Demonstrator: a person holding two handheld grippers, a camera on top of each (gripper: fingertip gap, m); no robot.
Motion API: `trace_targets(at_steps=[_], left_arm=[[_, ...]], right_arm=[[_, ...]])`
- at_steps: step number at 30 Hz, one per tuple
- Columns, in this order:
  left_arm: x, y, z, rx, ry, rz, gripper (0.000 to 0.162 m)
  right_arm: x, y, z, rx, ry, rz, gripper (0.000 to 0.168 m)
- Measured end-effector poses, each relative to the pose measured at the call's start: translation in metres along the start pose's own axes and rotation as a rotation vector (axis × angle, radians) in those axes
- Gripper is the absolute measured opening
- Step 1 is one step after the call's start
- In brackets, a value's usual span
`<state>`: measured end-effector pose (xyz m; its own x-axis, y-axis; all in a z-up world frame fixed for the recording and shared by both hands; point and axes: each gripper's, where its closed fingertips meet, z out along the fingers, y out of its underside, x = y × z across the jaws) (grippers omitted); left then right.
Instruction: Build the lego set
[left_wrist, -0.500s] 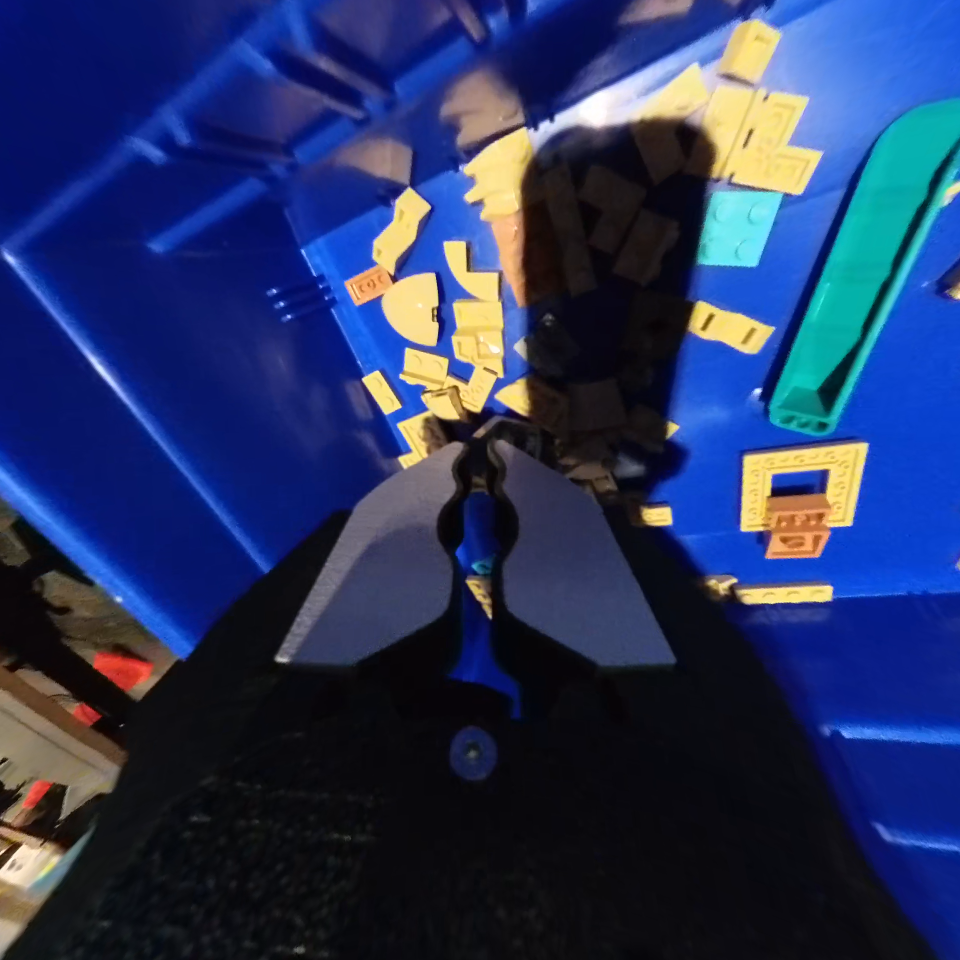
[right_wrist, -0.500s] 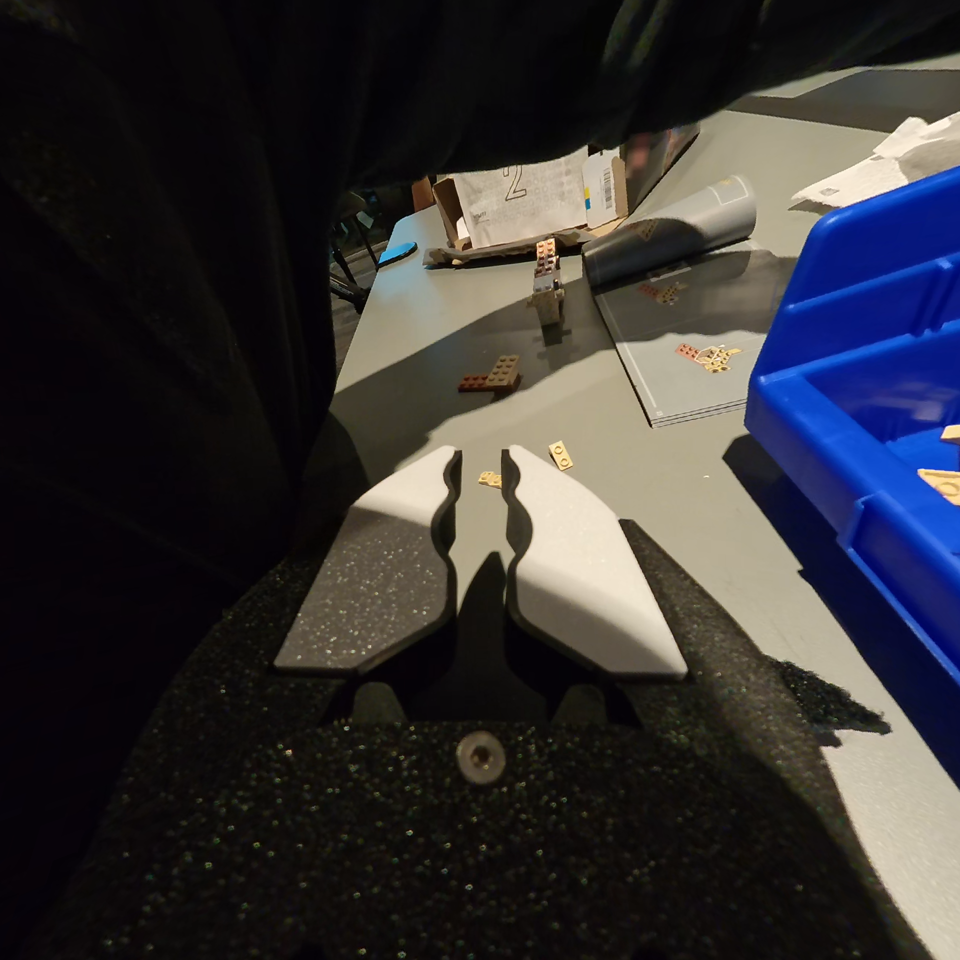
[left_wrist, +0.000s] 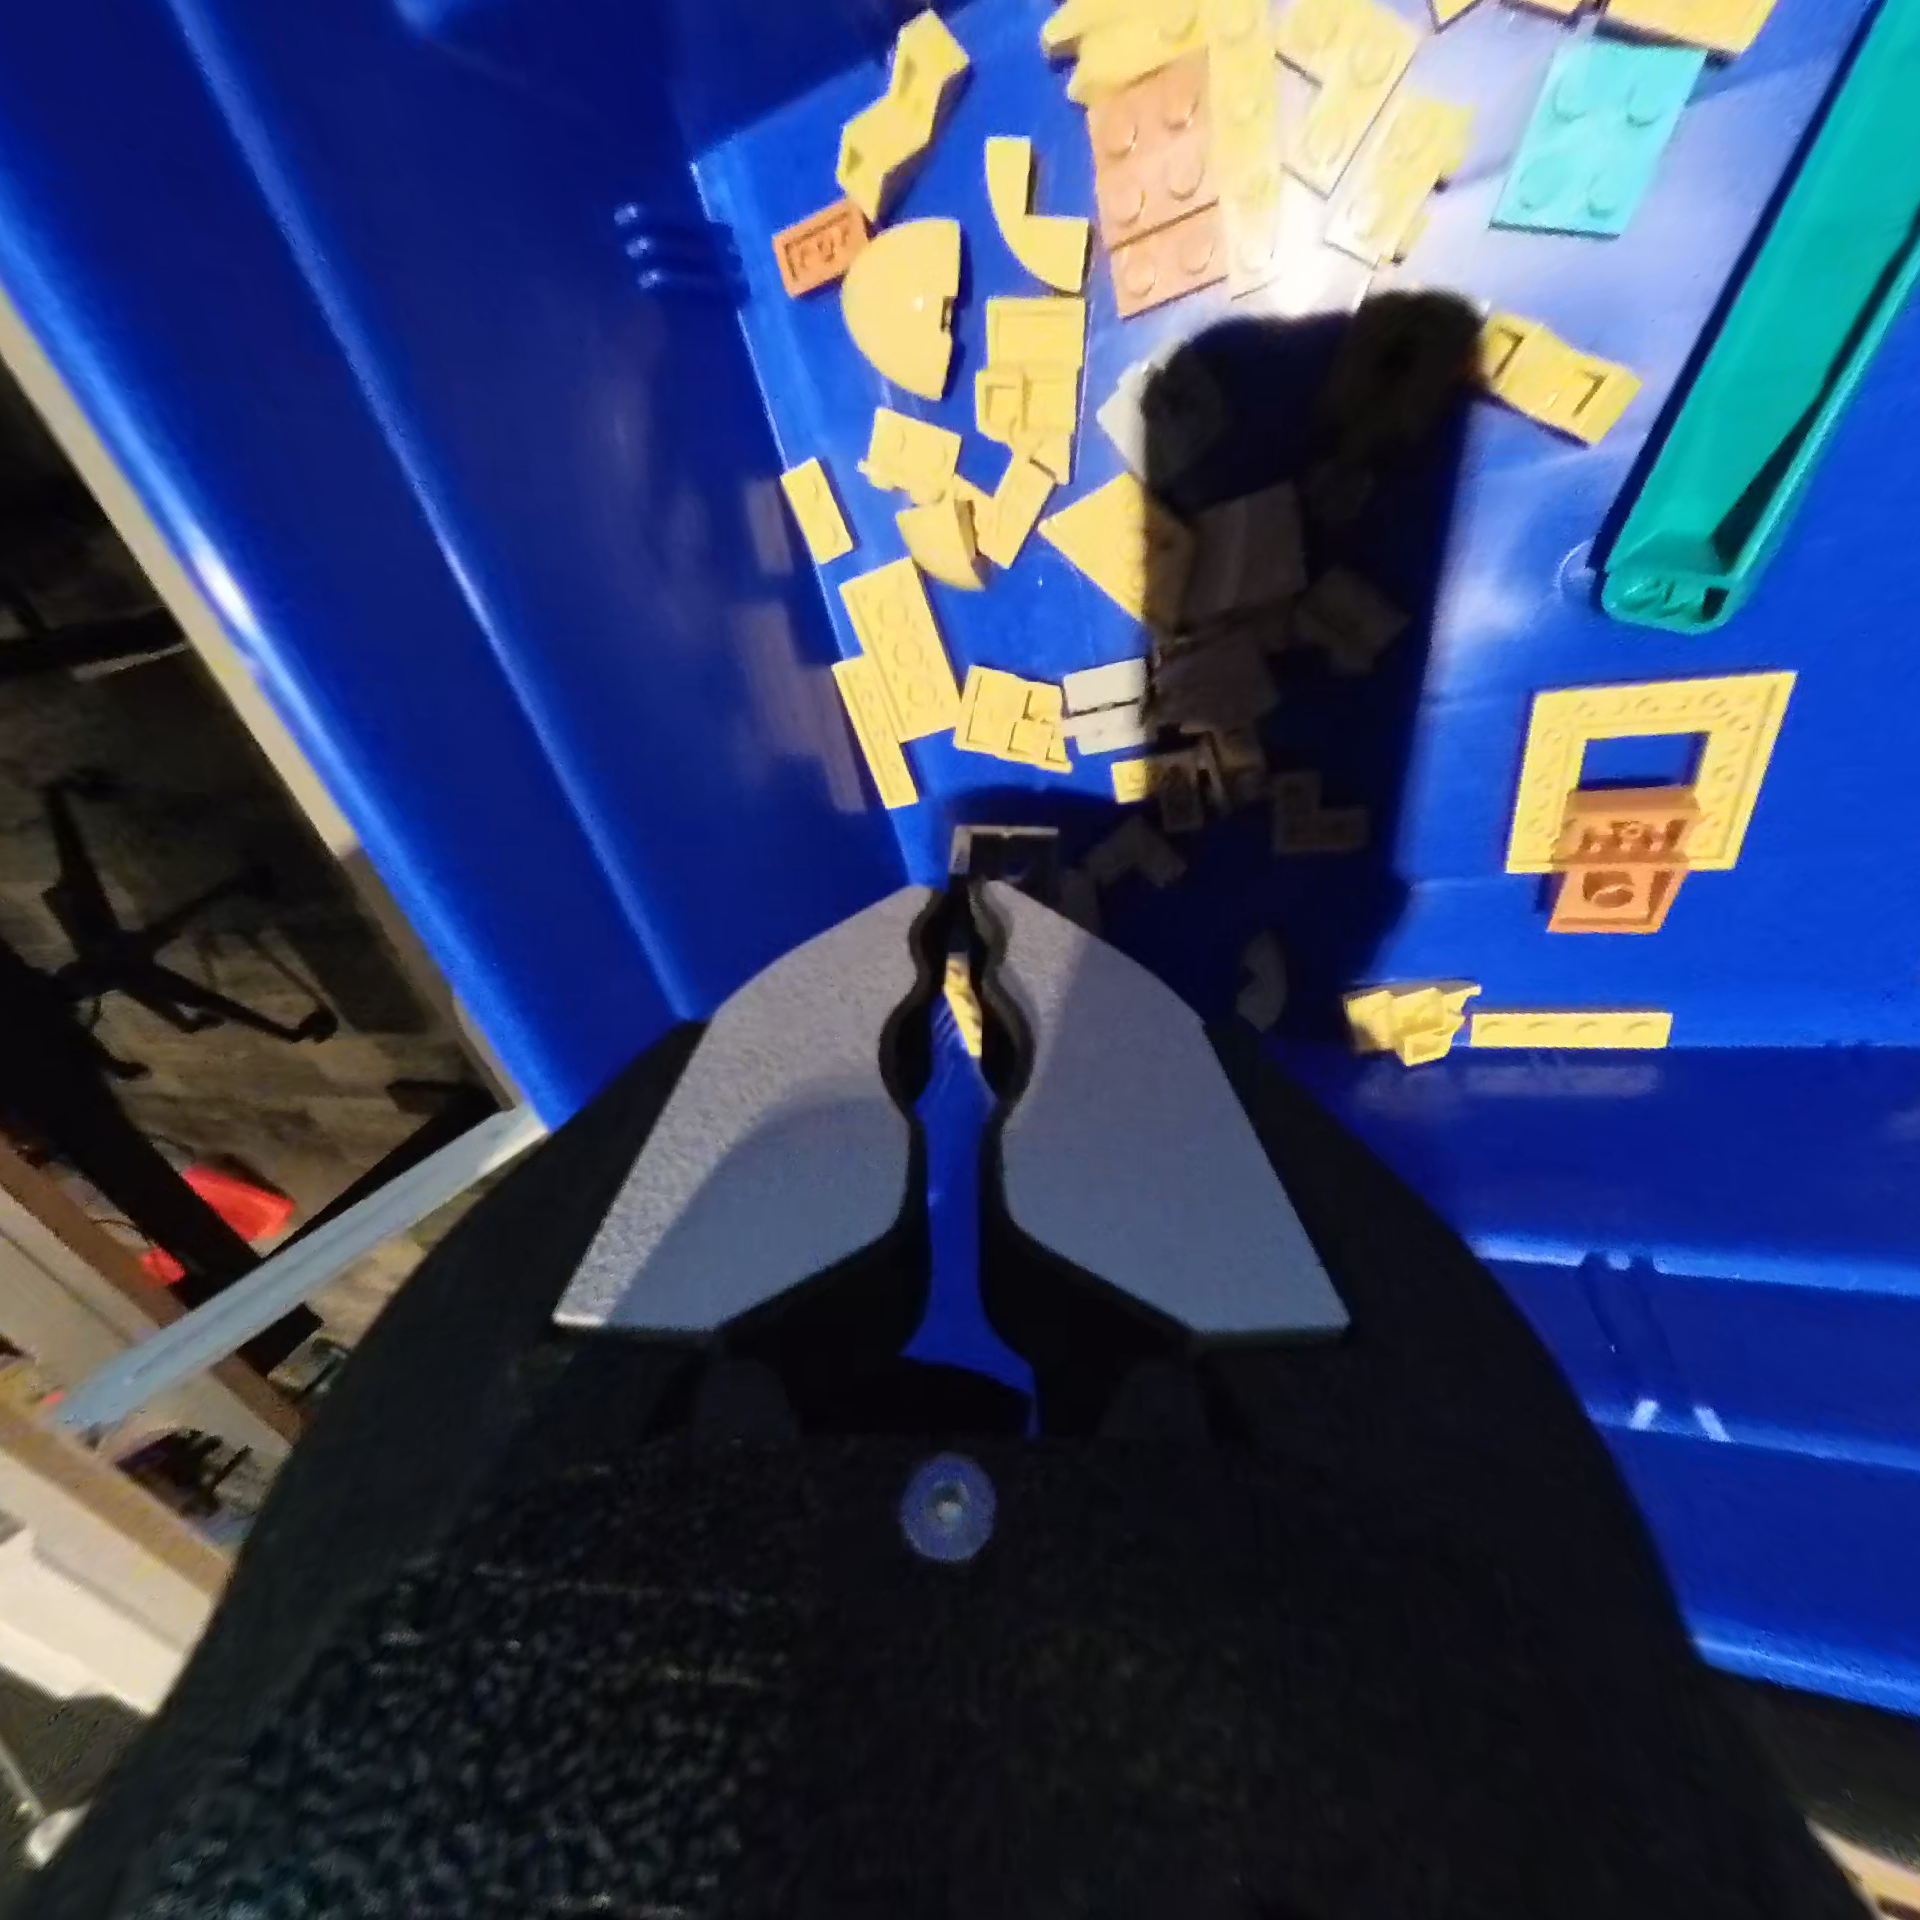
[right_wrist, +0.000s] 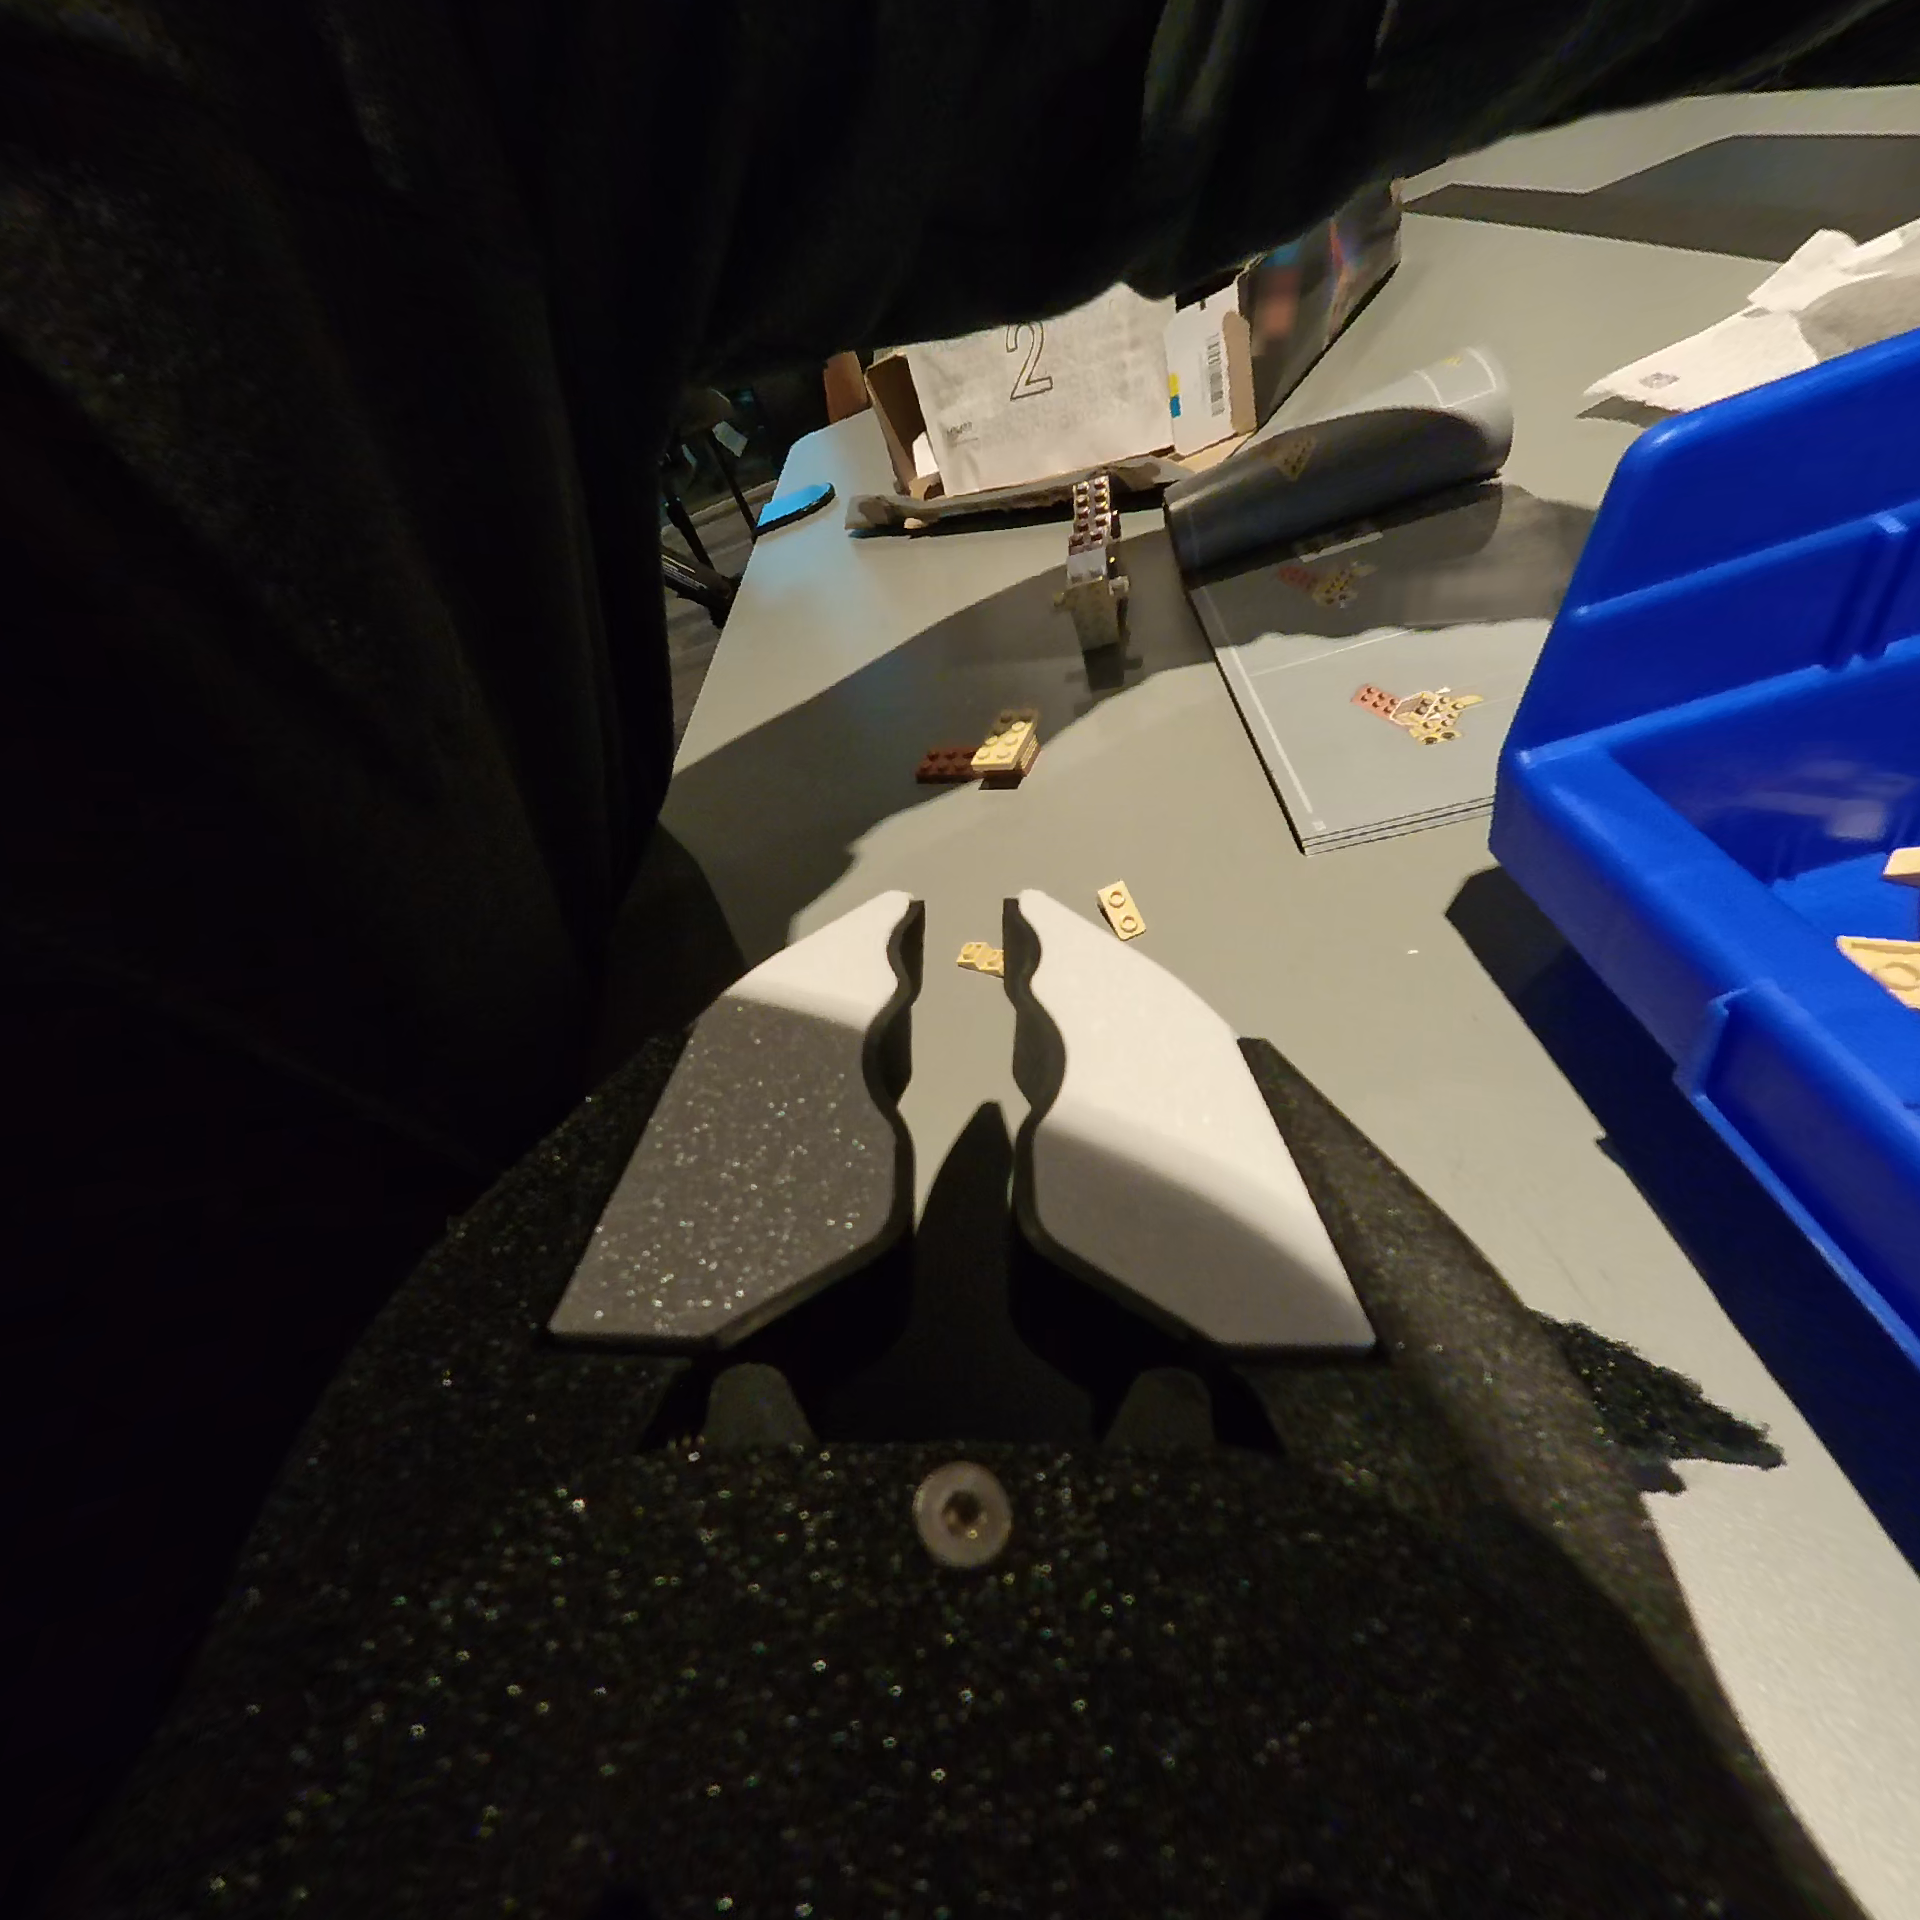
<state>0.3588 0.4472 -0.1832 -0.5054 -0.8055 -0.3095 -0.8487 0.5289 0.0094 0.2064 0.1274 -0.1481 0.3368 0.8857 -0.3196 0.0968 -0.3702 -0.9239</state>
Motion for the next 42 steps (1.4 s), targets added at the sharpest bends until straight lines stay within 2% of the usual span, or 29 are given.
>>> trace_targets(at_steps=[12,14,18,25,35,42], left_arm=[[0.000,0.001,0.018,-0.080,-0.013,0.026,0.003],[0.000,0.002,0.018,-0.076,-0.019,0.017,0.008],[0.000,0.000,0.008,-0.018,-0.007,-0.028,0.015],[0.018,-0.012,-0.025,0.166,0.110,-0.137,0.015],[0.076,-0.014,-0.059,0.201,0.289,-0.065,0.013],[0.083,-0.025,-0.046,0.148,0.269,-0.031,0.013]], right_arm=[[0.000,0.000,0.000,0.002,-0.002,0.002,0.014],[0.000,0.000,0.000,0.002,-0.002,0.003,0.014],[0.000,0.000,0.000,0.002,-0.002,0.003,0.014],[0.000,0.000,0.000,0.002,-0.002,0.004,0.014],[0.000,0.000,0.000,0.001,-0.002,0.005,0.014],[0.000,0.000,0.000,-0.002,0.000,-0.001,0.014]])
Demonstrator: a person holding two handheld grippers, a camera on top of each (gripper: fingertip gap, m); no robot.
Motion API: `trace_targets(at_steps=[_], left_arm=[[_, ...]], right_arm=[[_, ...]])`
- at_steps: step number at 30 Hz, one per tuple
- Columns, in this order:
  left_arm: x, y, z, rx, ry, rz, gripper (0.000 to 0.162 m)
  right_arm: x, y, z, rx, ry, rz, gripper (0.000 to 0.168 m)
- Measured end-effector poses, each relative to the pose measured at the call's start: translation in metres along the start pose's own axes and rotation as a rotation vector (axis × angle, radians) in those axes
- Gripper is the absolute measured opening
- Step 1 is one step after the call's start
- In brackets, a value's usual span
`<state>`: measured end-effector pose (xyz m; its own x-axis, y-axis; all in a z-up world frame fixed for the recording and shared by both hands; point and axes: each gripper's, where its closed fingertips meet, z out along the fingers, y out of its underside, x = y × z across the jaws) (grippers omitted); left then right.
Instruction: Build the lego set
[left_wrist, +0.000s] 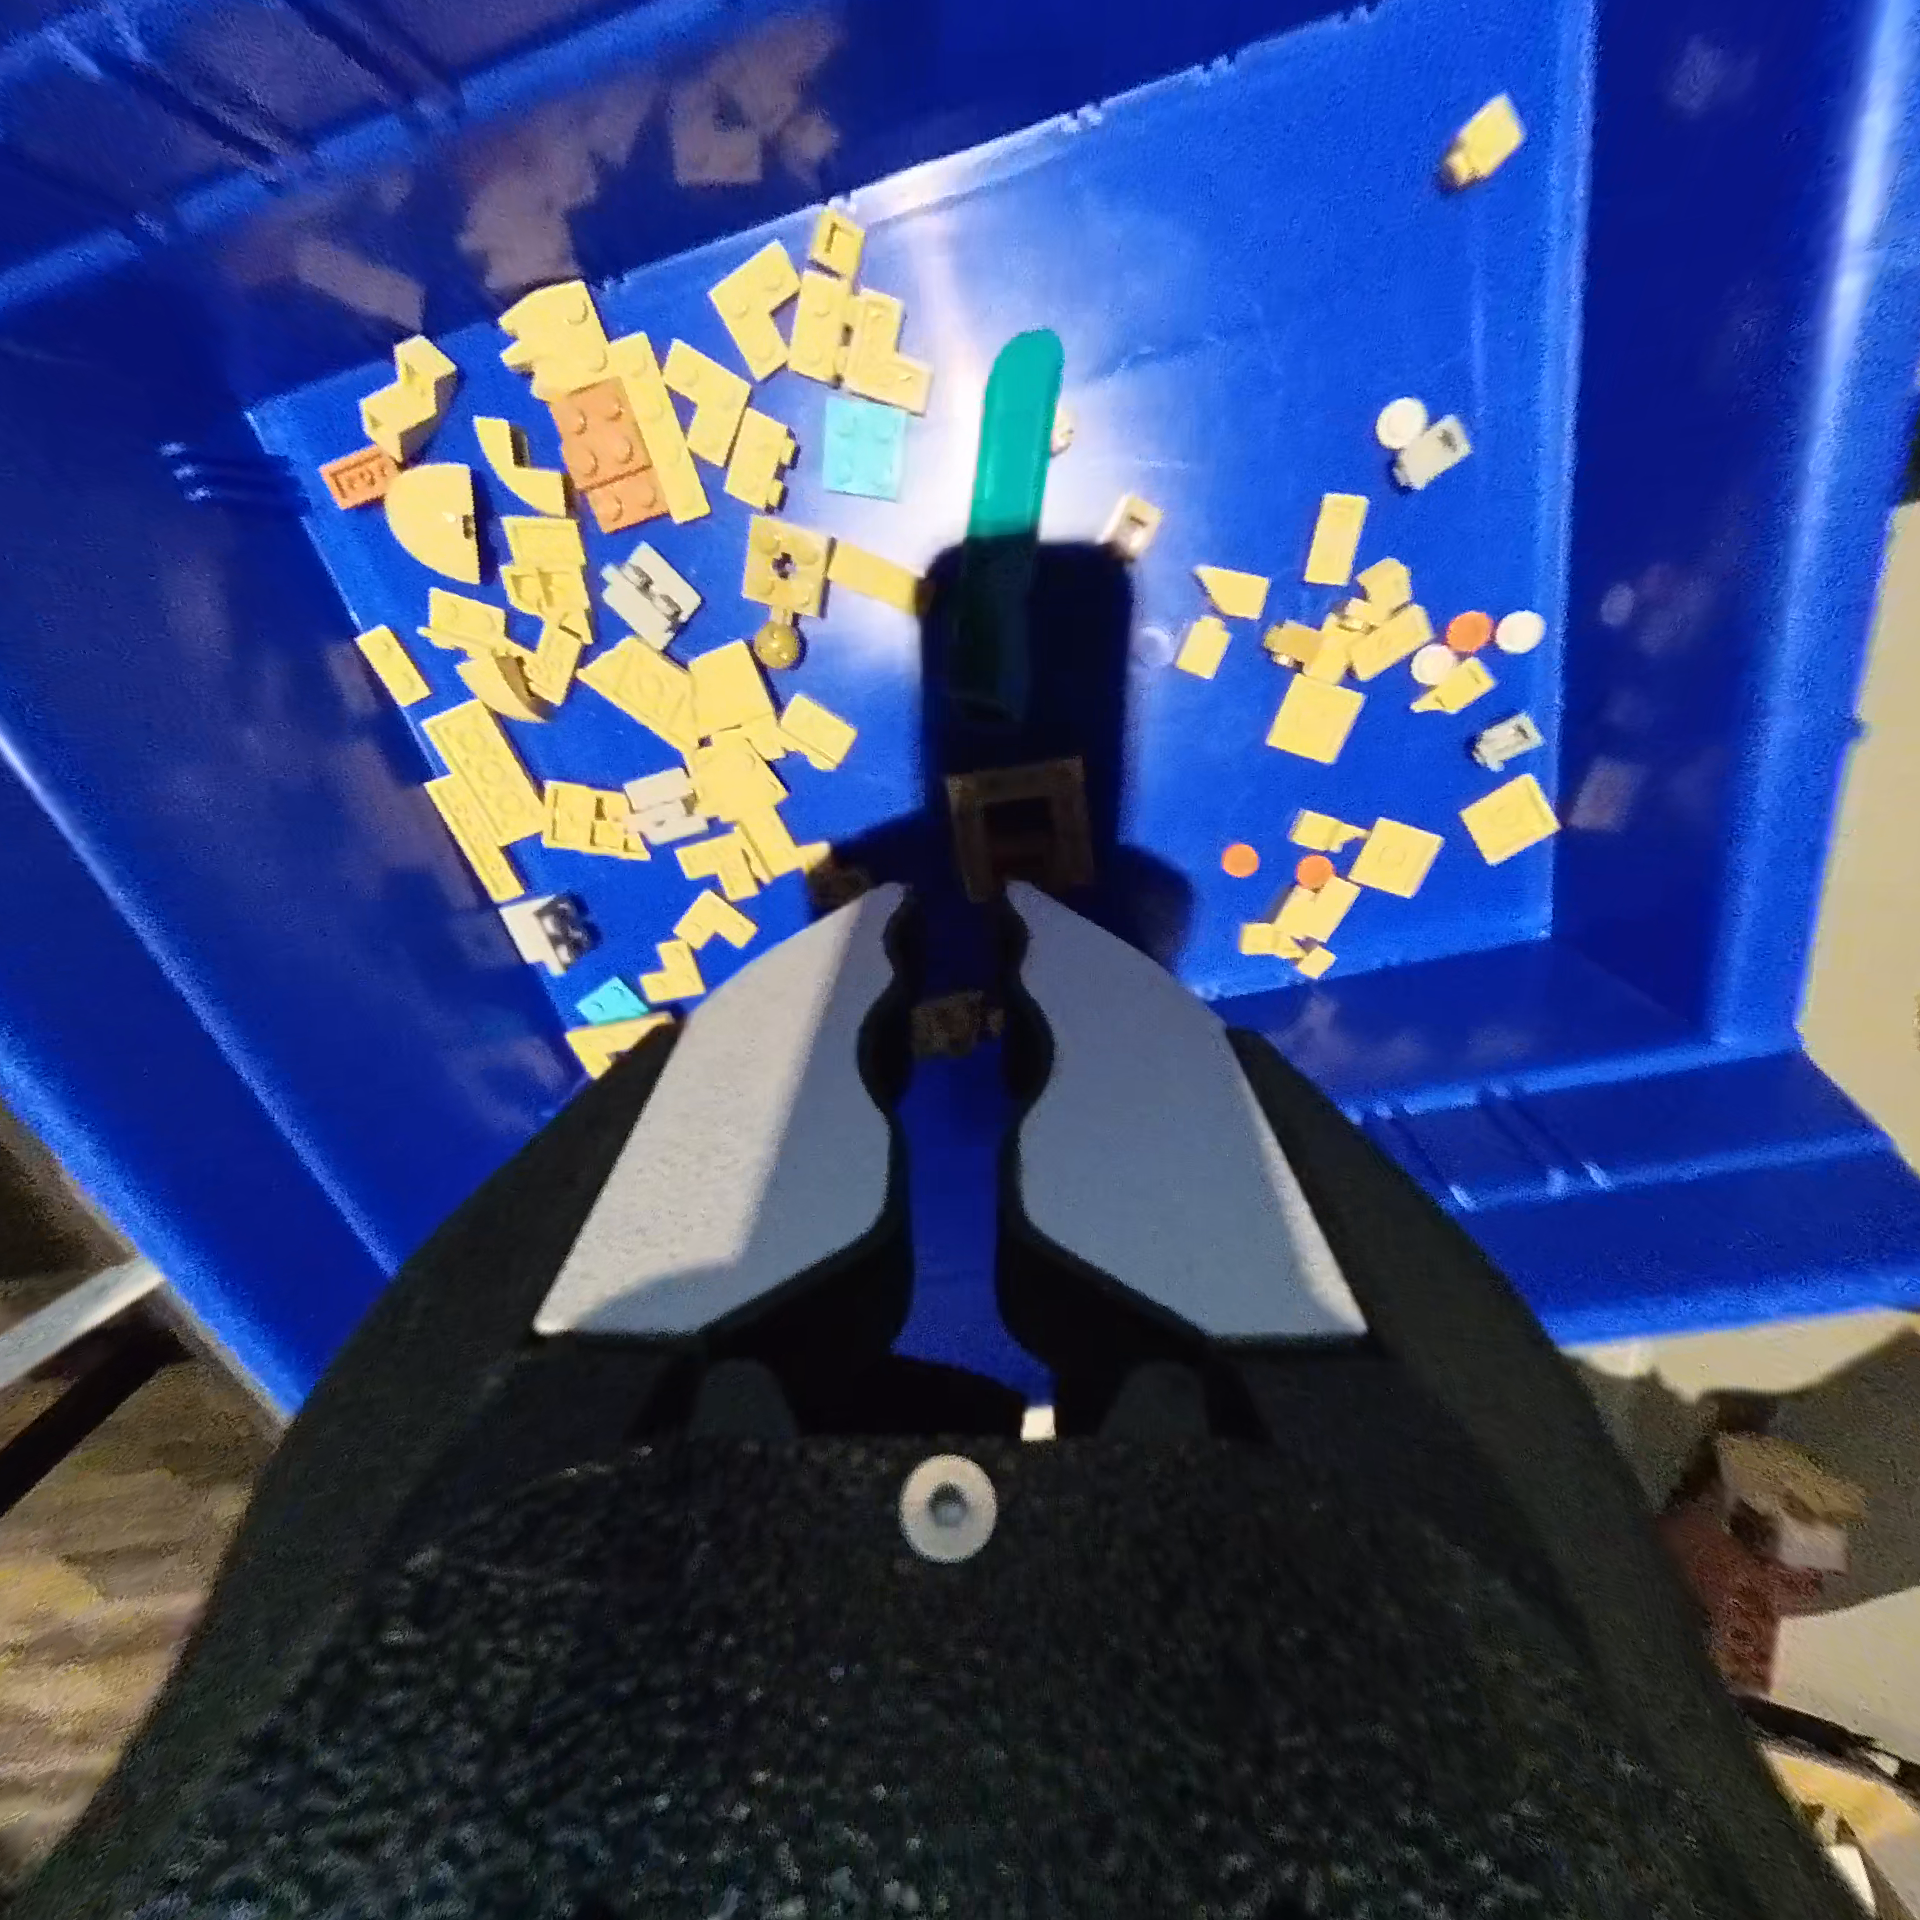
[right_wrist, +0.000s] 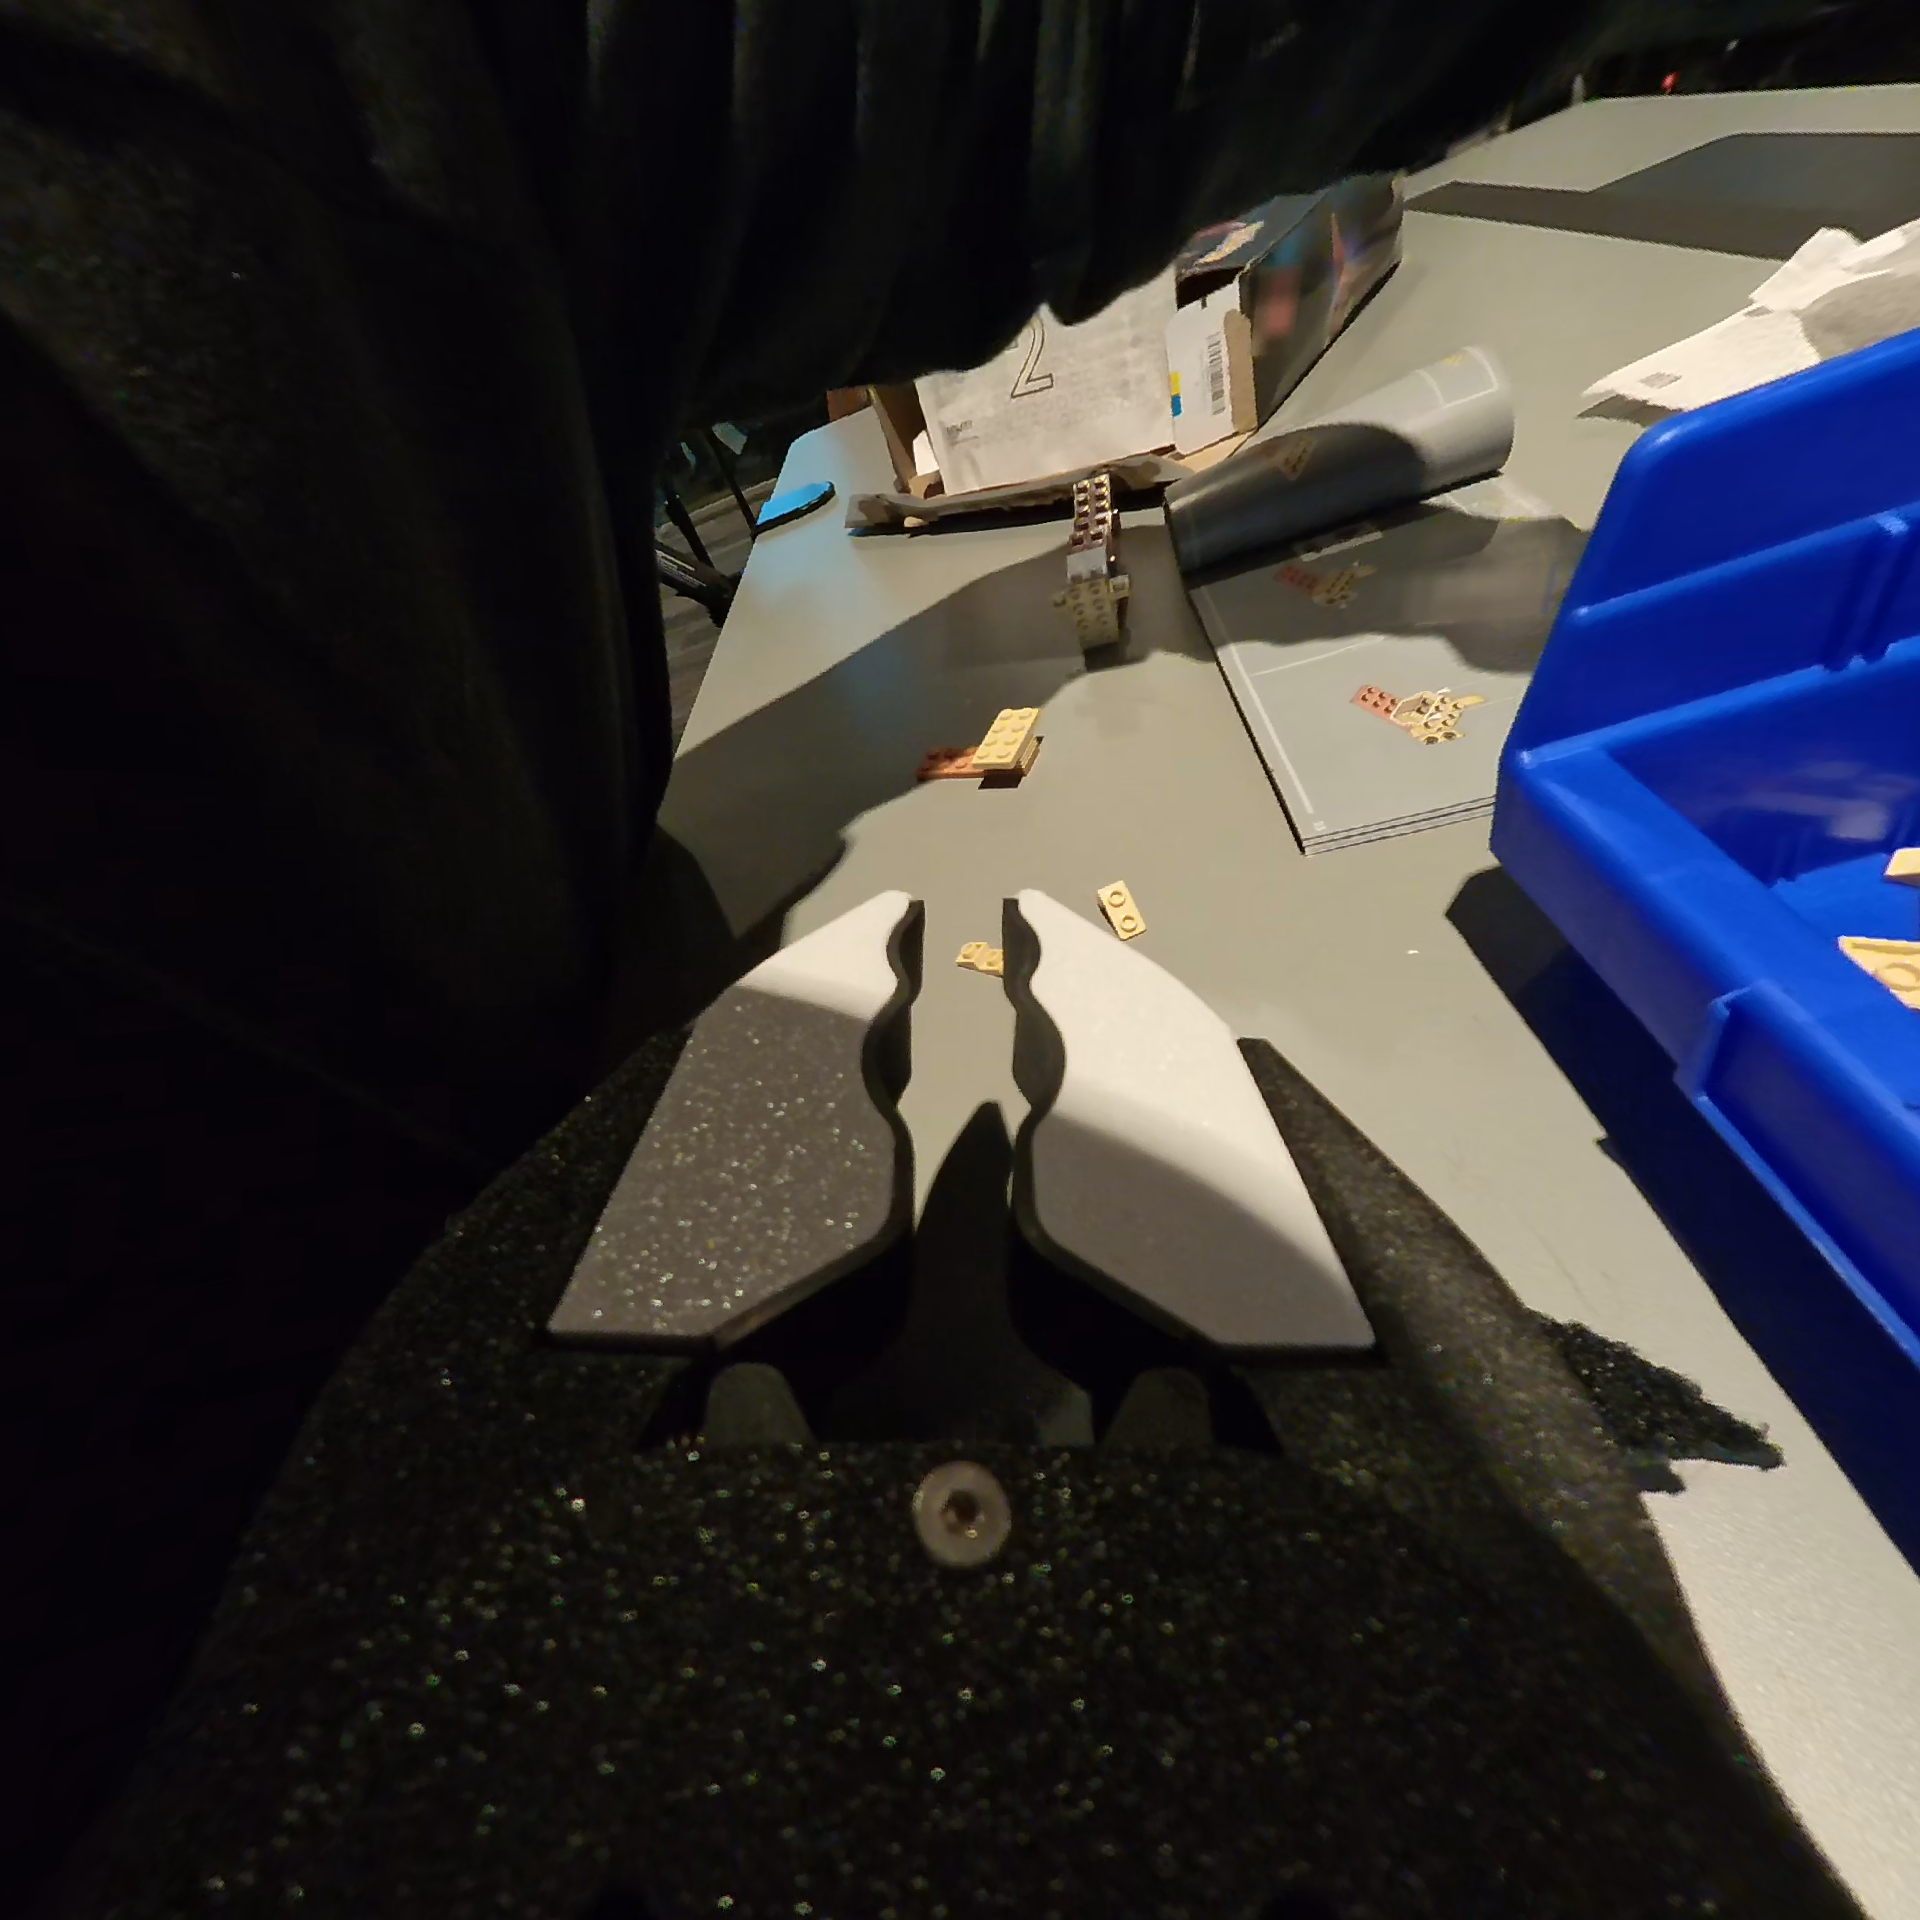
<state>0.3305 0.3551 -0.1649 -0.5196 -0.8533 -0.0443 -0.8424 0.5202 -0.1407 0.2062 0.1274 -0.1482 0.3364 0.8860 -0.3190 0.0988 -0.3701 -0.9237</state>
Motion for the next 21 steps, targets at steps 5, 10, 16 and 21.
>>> trace_targets(at_steps=[5,10,16,21], left_arm=[[-0.021,-0.003,0.025,-0.072,-0.061,0.003,0.013],[-0.037,-0.017,0.038,-0.026,-0.101,0.000,0.014],[-0.041,-0.023,0.048,-0.014,-0.130,0.020,0.015],[-0.046,-0.022,0.053,-0.043,-0.169,0.029,0.015]], right_arm=[[0.000,0.000,0.000,0.000,0.000,-0.003,0.014],[0.000,0.000,0.000,-0.001,0.000,-0.004,0.014],[0.000,0.000,0.000,-0.002,0.000,-0.004,0.014],[-0.001,0.000,0.000,-0.002,-0.001,-0.003,0.014]])
